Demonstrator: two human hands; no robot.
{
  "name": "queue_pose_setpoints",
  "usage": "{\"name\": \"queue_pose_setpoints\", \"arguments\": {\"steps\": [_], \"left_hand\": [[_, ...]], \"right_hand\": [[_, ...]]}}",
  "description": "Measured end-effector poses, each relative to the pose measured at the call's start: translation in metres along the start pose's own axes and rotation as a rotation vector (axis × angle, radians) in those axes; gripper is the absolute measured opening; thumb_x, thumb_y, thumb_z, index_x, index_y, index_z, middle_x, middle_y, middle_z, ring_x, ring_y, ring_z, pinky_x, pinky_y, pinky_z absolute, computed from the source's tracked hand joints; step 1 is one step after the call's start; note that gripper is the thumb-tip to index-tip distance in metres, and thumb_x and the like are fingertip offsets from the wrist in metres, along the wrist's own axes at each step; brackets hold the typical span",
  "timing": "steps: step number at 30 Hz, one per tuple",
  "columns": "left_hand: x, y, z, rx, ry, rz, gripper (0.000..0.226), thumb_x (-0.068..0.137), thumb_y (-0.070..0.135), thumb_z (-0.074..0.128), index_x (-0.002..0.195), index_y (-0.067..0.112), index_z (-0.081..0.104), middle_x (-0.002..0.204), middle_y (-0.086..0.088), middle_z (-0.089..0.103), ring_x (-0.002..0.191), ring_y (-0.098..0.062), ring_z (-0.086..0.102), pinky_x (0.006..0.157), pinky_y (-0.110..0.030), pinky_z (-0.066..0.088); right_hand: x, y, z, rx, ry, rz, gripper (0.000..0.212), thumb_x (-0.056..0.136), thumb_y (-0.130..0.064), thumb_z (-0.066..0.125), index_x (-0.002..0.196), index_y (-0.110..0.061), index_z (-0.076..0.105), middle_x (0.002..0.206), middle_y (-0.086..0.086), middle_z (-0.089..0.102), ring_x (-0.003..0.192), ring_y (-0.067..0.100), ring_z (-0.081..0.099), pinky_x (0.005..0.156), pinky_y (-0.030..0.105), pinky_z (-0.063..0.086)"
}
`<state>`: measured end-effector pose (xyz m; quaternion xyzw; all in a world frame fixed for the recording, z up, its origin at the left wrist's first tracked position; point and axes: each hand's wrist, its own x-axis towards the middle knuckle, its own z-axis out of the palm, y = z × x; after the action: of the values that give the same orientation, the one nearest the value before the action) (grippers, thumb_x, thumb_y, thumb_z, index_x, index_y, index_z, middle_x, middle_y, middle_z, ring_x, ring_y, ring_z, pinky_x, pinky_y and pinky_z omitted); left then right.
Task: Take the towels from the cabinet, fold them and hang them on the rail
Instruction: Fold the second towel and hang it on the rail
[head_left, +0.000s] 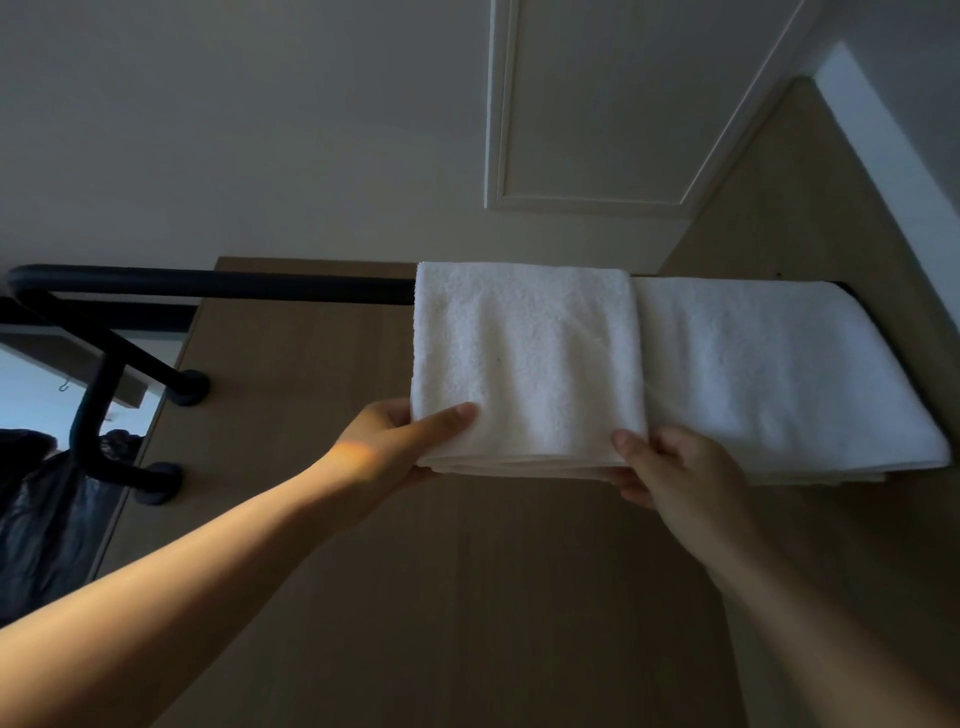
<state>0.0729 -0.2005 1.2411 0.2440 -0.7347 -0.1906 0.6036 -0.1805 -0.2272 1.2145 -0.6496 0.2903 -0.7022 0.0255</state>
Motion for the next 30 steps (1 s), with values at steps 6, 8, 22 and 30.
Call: {"name": "queue_pose_setpoints", "arguments": {"steps": [6,8,22,30], "left_hand": [[-0.007,-0.004,-0.006,-0.133,0.006,-0.021,0.045,0.076,0.034,0.073,0.105,-0.001,0.07,0.108,-0.012,0.073,0.104,-0.025,0.069,0.091,-0.036,0.056],[-0.008,-0.003,-0.008,-0.188,-0.017,-0.039,0.046,0.076,0.033,0.073,0.105,-0.002,0.07,0.11,-0.013,0.072,0.105,-0.026,0.069,0.09,-0.035,0.056],[-0.007,-0.018,0.009,-0.125,0.358,0.021,0.071,0.052,0.033,0.088,0.108,0.001,0.059,0.096,-0.015,0.072,0.081,-0.025,0.074,0.065,-0.031,0.061],[-0.014,-0.008,0.0,-0.106,0.199,0.015,0.051,0.061,0.027,0.083,0.101,0.0,0.07,0.094,-0.011,0.076,0.084,-0.023,0.074,0.066,-0.023,0.059]], "right_hand": [[0.003,0.012,-0.001,0.052,-0.081,0.106,0.036,0.09,-0.041,0.063,0.09,-0.007,0.07,0.095,0.013,0.072,0.091,0.027,0.069,0.092,0.048,0.053],[0.005,0.013,-0.002,0.372,-0.205,0.252,0.026,0.085,-0.032,0.07,0.1,-0.012,0.07,0.105,0.004,0.073,0.101,0.019,0.069,0.097,0.041,0.053],[-0.015,0.012,0.004,0.51,0.07,0.11,0.011,0.086,-0.011,0.07,0.089,0.0,0.071,0.085,0.014,0.074,0.083,0.024,0.073,0.074,0.027,0.06],[-0.022,0.006,0.01,0.543,0.176,0.081,0.039,0.085,-0.009,0.072,0.117,-0.013,0.051,0.092,0.014,0.072,0.077,0.024,0.074,0.069,0.029,0.061]]}}
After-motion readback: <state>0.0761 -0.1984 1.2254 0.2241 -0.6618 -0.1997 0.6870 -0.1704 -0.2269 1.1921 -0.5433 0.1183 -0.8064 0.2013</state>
